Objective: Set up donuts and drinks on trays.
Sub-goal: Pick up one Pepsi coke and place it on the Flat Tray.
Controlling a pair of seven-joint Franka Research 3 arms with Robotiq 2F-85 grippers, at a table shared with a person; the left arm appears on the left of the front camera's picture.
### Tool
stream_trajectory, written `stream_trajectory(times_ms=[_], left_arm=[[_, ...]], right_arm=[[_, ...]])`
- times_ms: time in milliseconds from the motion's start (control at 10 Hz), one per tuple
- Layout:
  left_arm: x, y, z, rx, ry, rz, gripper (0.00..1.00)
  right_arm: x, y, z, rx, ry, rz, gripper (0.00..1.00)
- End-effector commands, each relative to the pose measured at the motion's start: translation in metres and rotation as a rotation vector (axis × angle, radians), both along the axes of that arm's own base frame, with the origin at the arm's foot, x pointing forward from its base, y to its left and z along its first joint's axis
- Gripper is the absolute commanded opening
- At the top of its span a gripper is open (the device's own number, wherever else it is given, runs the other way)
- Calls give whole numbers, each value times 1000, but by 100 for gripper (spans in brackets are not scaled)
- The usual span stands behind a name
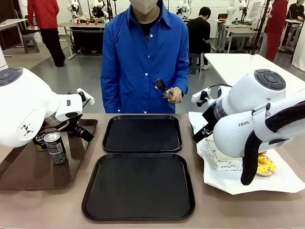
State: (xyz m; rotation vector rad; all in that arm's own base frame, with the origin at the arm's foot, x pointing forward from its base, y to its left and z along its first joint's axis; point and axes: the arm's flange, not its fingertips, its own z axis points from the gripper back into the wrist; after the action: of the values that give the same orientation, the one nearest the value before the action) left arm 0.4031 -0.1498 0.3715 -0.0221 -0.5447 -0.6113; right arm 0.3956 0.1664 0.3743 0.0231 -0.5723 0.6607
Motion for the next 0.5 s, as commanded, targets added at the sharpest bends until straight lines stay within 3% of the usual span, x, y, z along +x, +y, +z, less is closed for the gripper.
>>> stream_trajectory(times_ms=[0,400], left_arm=[[0,0,0,0,0,0,100],[0,0,0,0,0,0,100]], right_arm=[[0,0,0,0,0,0,100],[0,0,0,0,0,0,100]])
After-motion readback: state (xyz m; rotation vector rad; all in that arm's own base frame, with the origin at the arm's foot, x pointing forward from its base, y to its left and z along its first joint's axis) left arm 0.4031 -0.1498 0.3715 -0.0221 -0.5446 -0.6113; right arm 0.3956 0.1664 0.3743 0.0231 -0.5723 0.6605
